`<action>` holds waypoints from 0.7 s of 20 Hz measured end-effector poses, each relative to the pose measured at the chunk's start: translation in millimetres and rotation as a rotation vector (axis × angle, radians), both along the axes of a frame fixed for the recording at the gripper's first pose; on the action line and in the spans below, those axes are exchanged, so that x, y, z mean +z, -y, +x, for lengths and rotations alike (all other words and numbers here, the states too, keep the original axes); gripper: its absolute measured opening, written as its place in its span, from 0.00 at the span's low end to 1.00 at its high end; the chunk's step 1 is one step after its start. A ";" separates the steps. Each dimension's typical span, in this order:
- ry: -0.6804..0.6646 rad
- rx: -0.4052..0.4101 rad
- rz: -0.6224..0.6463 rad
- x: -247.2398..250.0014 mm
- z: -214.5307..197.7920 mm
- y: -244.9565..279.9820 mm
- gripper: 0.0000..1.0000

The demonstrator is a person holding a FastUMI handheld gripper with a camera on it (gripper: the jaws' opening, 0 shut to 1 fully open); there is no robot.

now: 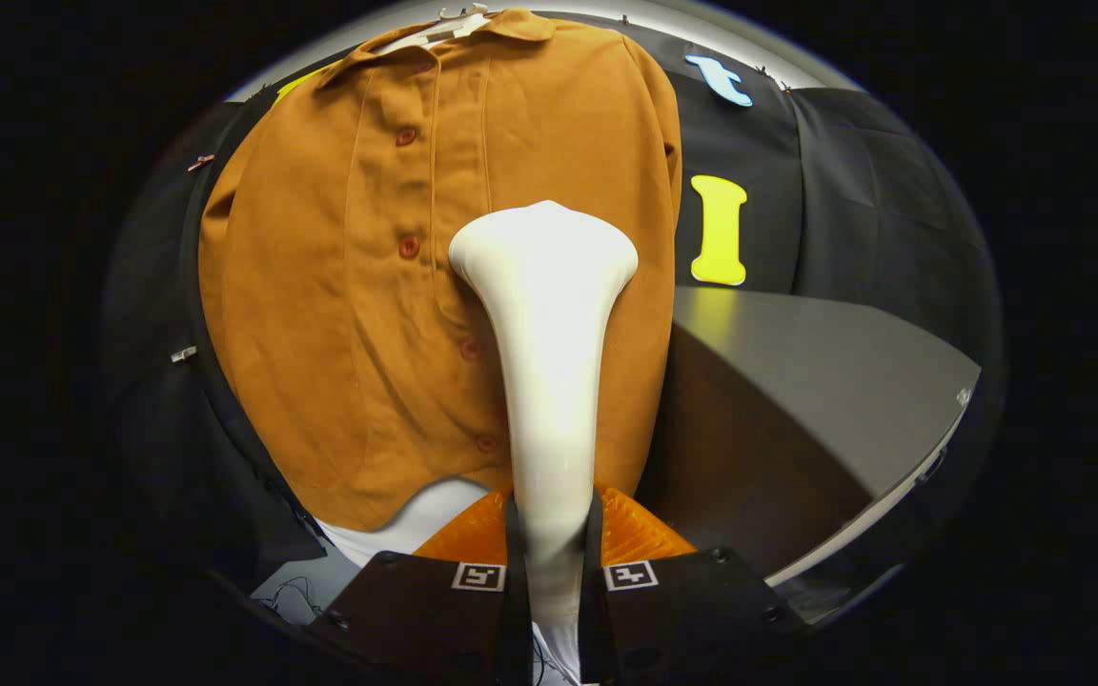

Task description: Iron the clothes twice with a garment steamer, once on the left side and once on the right side.

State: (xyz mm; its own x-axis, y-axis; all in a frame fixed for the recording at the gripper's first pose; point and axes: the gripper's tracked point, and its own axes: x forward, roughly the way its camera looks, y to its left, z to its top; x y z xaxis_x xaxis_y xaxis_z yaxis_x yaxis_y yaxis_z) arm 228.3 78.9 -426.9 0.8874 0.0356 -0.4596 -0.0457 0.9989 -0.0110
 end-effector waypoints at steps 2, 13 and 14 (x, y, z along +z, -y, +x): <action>-0.023 -0.005 -0.002 -20.1 -6.0 1.1 0.23; -0.199 -0.023 -0.023 -133.1 -56.0 3.4 0.23; -0.212 -0.024 -0.027 -139.5 -61.1 4.3 0.23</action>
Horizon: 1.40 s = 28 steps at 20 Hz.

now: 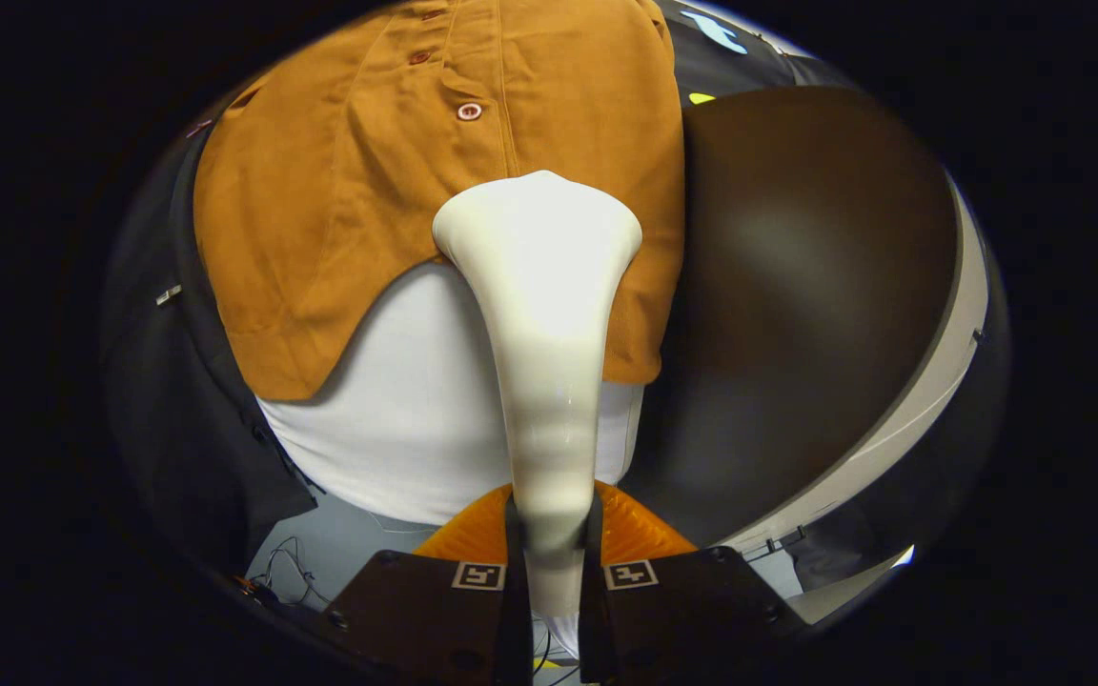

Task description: Iron the clothes twice with a garment steamer, once on the left side and once on the right side.

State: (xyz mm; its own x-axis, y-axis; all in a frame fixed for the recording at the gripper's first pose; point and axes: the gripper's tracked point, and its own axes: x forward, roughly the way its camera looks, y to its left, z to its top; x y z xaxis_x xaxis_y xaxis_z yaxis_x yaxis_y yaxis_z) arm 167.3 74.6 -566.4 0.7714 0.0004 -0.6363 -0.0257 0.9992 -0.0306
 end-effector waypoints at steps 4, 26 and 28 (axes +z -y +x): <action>-0.022 0.007 0.000 -13.5 -19.4 -0.2 0.23; 0.342 0.122 0.087 287.9 -63.1 -75.7 0.22; 0.370 0.127 0.080 308.1 -55.9 -91.7 0.23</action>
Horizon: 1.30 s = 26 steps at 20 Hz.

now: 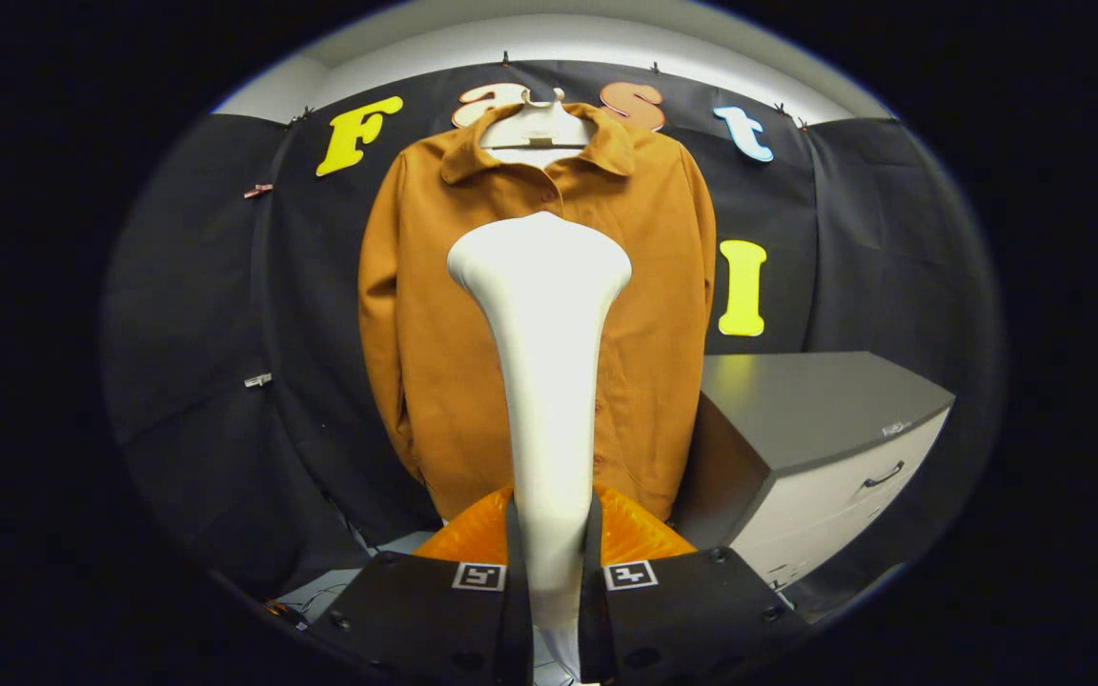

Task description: Iron the clothes twice with a garment steamer, once on the left side and once on the right side.

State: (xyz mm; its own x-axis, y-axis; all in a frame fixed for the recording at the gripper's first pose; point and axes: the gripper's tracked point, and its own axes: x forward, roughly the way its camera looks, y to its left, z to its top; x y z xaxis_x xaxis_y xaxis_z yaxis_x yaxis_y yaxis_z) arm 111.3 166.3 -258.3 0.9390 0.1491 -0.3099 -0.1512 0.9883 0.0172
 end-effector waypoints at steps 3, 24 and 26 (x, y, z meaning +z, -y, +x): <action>0.031 0.002 -0.014 20.3 15.3 -23.2 0.22; 0.100 -0.088 -0.131 25.5 129.7 -93.6 0.23; 0.093 -0.095 -0.138 16.3 130.5 -92.3 0.23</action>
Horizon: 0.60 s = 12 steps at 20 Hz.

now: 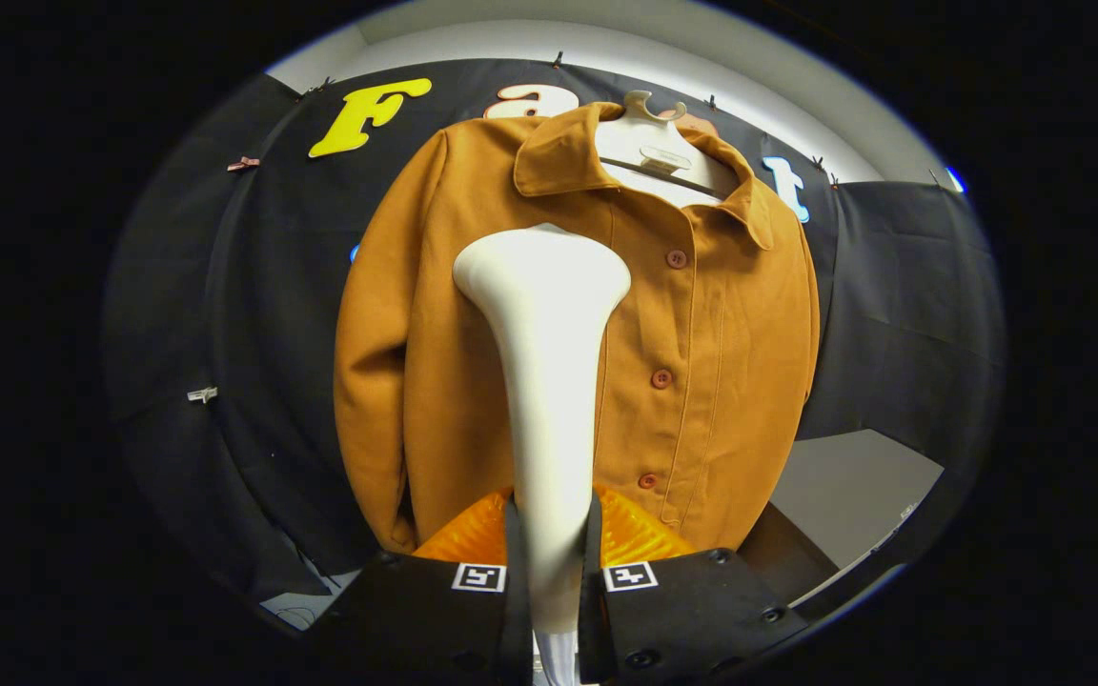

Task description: Iron the clothes twice with a garment steamer, once on the left side and once on the right side.

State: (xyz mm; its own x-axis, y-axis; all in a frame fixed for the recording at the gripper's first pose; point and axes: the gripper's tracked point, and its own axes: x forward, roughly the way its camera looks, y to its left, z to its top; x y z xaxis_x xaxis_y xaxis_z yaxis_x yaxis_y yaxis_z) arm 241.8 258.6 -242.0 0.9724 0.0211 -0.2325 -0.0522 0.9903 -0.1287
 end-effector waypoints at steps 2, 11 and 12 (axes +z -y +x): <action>-0.008 -0.003 0.000 -10.2 -1.3 1.4 0.22; -0.055 0.018 -0.007 -81.8 -19.1 9.7 0.23; -0.065 0.019 -0.010 -91.2 -21.8 11.5 0.22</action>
State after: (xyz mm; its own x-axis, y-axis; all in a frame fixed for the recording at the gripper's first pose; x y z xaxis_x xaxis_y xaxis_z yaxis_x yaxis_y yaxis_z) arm 220.1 247.1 -333.2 0.9547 0.0368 -0.2953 -0.0797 0.9877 -0.1347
